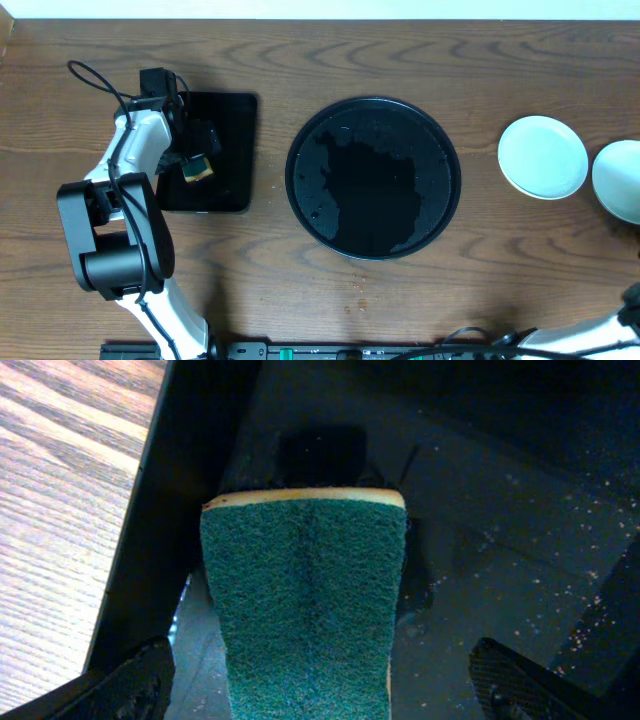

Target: Clean dirty plates on tray and stack at the side

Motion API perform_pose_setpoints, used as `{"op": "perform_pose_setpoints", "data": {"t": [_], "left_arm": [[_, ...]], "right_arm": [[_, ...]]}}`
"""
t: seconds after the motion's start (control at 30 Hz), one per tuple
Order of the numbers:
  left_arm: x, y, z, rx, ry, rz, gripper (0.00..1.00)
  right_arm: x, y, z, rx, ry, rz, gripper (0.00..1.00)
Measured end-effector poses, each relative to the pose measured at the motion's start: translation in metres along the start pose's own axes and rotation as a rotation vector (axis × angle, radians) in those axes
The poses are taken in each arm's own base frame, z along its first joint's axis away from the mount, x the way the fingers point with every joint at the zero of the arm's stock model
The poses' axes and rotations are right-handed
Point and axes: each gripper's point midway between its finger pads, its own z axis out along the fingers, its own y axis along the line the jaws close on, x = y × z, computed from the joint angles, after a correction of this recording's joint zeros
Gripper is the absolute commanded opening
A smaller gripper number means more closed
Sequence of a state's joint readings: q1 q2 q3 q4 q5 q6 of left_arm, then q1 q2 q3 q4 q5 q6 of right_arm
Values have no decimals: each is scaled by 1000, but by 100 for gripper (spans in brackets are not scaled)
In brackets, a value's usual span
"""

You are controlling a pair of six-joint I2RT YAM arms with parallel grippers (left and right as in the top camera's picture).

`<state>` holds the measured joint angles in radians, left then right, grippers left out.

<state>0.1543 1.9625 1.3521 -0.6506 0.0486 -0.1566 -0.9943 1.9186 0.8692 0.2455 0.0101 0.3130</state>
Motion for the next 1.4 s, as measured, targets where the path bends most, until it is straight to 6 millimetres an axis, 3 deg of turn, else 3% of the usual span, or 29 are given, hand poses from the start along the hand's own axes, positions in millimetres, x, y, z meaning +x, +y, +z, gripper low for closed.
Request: {"op": "perform_pose_setpoints", "data": {"t": [0.27,0.53,0.77,0.87,1.07,1.13,1.2,1.33,1.4], "left_arm": [[0,0,0,0,0,0,94],[0,0,0,0,0,0,94],[0,0,0,0,0,0,94],[0,0,0,0,0,0,95],[0,0,0,0,0,0,94],[0,0,0,0,0,0,94],[0,0,0,0,0,0,94],[0,0,0,0,0,0,94],[0,0,0,0,0,0,94]], "right_arm": [[-5,7,8,-36,-24,-19,27],[-7,8,-1,-34,-22,-20,31],[-38,37,-27,-89,-118,-47,38],[-31,42,-22,-88,-104,-59,39],[1,31,7,-46,-36,-68,41],[-3,31,13,-42,-61,-80,41],[-6,32,17,-39,-75,-87,34],[-8,30,19,-29,-81,-97,5],[-10,30,18,-27,-89,-91,1]]}}
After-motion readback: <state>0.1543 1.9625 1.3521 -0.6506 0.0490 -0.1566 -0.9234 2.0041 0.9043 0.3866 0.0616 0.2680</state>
